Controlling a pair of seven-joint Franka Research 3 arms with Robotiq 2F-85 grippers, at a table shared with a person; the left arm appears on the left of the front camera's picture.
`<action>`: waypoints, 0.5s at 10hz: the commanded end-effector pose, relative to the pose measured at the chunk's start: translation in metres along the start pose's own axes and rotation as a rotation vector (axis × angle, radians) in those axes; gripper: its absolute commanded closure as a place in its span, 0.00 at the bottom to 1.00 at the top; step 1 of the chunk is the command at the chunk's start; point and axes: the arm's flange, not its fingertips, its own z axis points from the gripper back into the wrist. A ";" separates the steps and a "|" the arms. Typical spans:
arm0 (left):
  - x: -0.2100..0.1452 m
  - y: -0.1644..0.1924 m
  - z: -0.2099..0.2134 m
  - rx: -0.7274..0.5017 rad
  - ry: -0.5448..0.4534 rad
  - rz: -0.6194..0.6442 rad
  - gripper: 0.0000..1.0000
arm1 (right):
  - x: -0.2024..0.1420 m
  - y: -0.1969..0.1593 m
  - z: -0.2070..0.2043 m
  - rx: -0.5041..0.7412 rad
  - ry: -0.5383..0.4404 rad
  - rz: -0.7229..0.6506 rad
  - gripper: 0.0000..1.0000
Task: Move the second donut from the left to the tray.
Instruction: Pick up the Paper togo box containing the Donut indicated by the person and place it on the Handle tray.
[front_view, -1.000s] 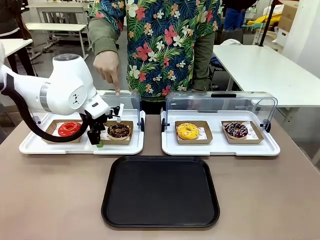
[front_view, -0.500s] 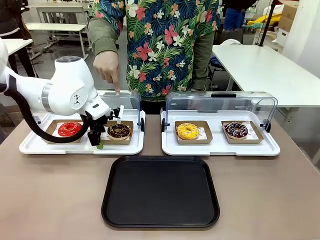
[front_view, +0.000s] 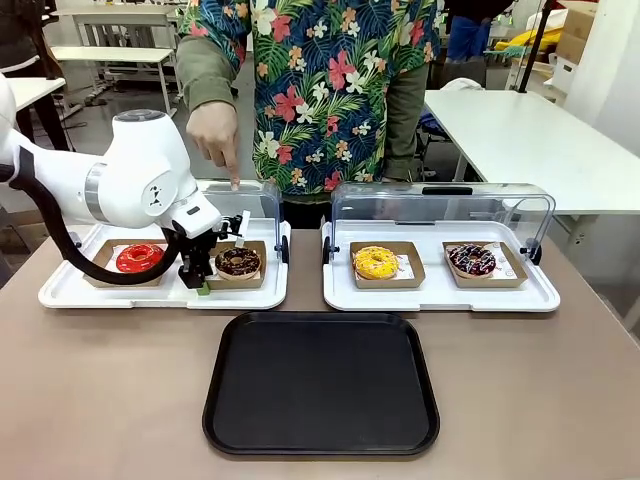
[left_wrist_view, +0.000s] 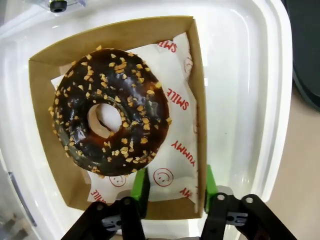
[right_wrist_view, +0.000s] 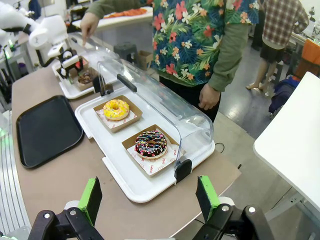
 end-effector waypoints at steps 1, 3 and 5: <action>-0.005 -0.001 0.005 -0.016 -0.001 -0.015 1.00 | 0.002 0.000 0.000 -0.001 -0.016 0.011 0.00; -0.006 -0.002 0.006 -0.018 0.005 -0.015 1.00 | 0.002 0.000 0.000 -0.001 -0.016 0.011 0.00; -0.007 -0.002 0.006 -0.014 0.005 -0.019 1.00 | 0.002 0.000 0.000 -0.001 -0.016 0.011 0.00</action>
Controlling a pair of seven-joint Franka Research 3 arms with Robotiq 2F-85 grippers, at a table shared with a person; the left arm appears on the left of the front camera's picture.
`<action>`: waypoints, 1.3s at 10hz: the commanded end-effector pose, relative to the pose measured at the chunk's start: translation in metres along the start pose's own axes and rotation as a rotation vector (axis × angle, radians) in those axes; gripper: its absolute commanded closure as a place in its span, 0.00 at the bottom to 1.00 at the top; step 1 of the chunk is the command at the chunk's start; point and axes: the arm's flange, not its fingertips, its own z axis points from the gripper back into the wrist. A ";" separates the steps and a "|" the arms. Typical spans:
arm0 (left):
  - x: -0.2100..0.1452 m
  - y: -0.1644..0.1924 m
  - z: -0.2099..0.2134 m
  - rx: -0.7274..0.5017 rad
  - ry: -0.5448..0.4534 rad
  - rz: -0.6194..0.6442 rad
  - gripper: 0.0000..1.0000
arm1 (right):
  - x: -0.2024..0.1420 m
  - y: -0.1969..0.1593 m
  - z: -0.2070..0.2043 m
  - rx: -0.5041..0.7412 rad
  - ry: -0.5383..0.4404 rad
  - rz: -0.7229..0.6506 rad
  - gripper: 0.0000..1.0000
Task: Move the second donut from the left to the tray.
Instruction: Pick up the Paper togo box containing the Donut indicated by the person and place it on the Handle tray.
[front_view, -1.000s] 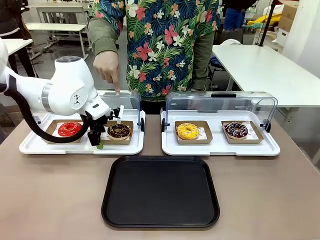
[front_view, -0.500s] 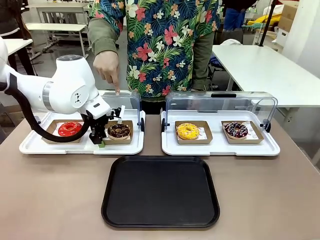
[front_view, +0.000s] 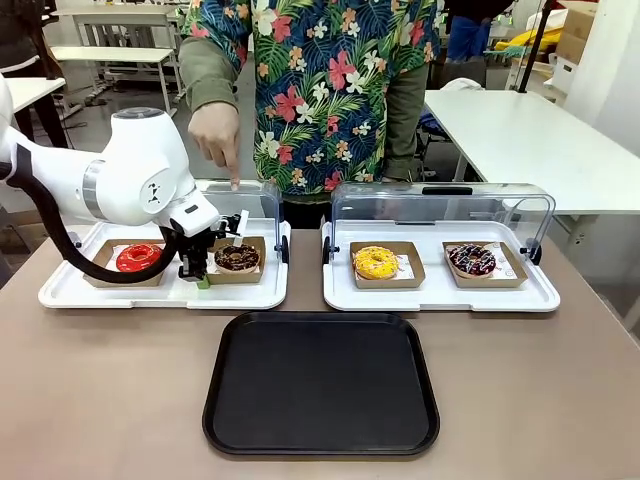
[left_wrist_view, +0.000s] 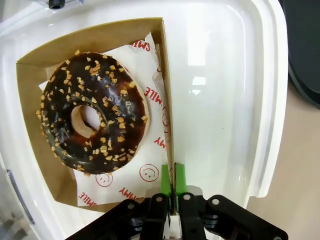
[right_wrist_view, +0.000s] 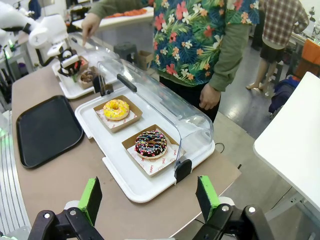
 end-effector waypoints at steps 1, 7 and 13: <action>-0.005 -0.002 0.003 0.000 0.006 -0.024 1.00 | 0.002 0.000 0.000 -0.001 -0.016 0.011 0.00; -0.001 0.001 0.002 0.008 -0.001 -0.004 1.00 | 0.002 0.000 0.000 -0.001 -0.016 0.011 0.00; -0.008 -0.057 0.053 0.145 -0.021 0.019 0.98 | 0.002 0.000 0.000 -0.001 -0.016 0.011 0.00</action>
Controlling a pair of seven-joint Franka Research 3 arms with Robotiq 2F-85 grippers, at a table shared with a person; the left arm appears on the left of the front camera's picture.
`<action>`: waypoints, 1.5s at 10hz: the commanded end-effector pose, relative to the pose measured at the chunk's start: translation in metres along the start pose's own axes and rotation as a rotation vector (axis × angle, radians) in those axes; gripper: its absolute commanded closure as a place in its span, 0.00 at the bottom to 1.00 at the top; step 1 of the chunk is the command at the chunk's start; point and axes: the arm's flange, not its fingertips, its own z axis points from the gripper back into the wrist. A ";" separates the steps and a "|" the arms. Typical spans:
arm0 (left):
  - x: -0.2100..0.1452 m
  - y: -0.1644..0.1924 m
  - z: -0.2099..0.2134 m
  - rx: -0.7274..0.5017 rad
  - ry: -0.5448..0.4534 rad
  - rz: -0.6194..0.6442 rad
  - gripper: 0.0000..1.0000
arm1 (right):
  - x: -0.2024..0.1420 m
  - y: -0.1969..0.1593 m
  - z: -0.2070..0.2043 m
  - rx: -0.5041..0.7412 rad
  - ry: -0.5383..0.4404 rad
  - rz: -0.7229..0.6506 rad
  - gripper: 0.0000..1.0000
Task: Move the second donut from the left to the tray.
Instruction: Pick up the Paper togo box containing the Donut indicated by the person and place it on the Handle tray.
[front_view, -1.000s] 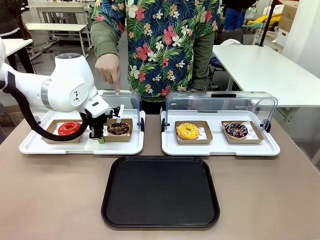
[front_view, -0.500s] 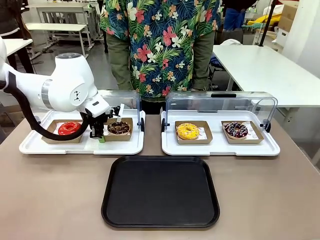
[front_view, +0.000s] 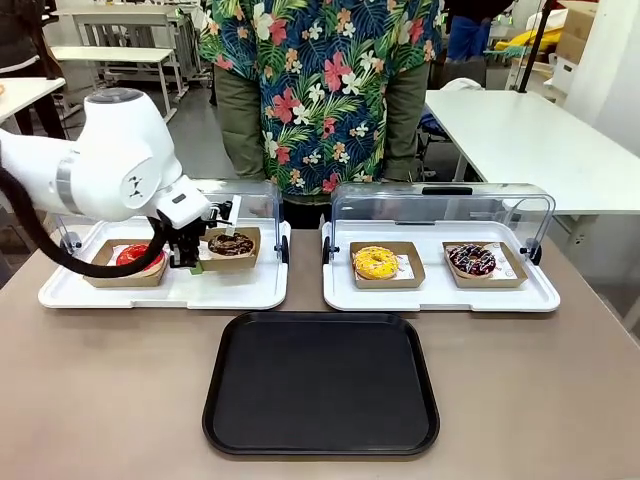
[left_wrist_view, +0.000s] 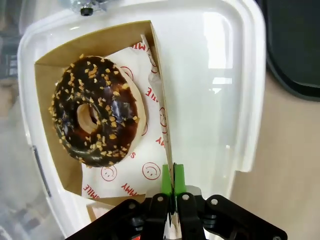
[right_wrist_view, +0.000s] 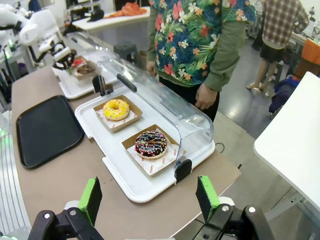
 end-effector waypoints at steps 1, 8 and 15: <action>0.000 -0.050 0.019 0.063 -0.013 0.017 0.98 | 0.002 0.000 0.000 -0.001 -0.017 0.011 0.00; 0.056 -0.182 0.067 0.128 -0.111 -0.002 0.98 | 0.002 0.000 0.000 -0.001 -0.017 0.011 0.00; 0.146 -0.233 0.018 0.067 -0.100 -0.060 0.98 | 0.002 0.000 0.000 -0.001 -0.017 0.011 0.00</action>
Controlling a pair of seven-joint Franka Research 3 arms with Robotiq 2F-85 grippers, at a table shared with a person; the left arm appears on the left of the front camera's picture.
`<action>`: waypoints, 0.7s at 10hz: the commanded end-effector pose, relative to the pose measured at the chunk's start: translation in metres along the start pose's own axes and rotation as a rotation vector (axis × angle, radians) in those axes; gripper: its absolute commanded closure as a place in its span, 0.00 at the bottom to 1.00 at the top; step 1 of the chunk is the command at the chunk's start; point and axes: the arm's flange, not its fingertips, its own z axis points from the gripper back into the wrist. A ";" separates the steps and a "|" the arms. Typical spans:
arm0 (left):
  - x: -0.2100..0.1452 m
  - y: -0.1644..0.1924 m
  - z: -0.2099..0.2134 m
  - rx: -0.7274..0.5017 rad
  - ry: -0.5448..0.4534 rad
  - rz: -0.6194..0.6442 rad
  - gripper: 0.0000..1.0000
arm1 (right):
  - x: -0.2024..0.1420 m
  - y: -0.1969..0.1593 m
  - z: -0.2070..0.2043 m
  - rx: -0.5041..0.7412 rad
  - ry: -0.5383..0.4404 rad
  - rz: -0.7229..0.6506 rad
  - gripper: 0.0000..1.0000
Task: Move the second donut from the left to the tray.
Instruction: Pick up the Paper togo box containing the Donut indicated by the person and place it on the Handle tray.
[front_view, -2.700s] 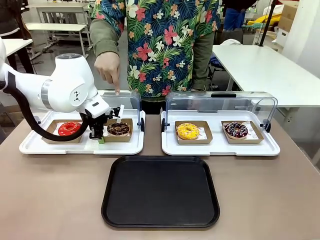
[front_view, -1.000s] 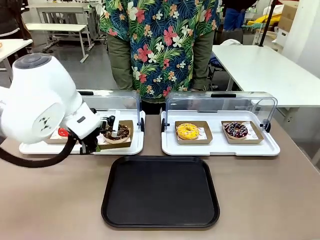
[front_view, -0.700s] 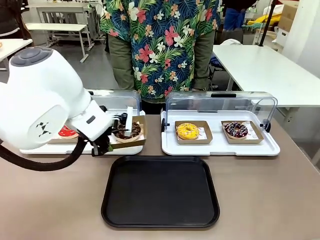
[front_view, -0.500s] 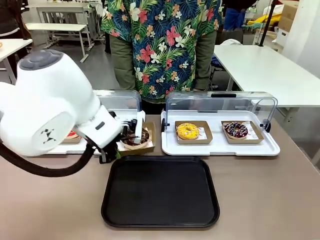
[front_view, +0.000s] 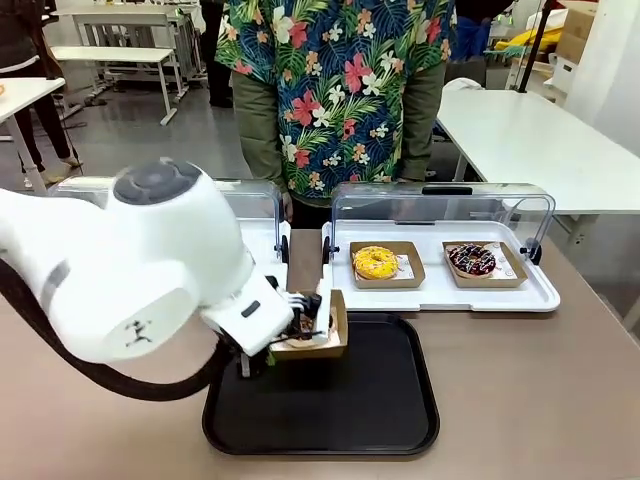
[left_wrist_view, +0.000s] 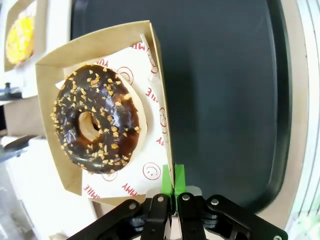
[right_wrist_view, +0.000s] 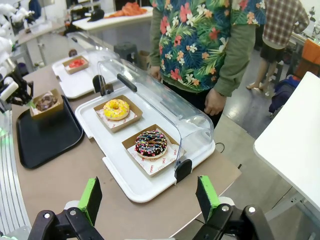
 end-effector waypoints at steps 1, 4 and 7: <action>0.001 -0.018 -0.021 0.016 -0.008 0.005 0.98 | 0.002 0.000 0.000 -0.002 -0.017 0.011 0.00; 0.009 -0.027 -0.045 -0.010 -0.002 -0.020 0.98 | 0.002 0.000 0.000 -0.002 -0.017 0.011 0.00; 0.014 -0.026 -0.056 -0.019 0.020 -0.027 0.98 | 0.002 0.000 0.000 -0.002 -0.017 0.011 0.00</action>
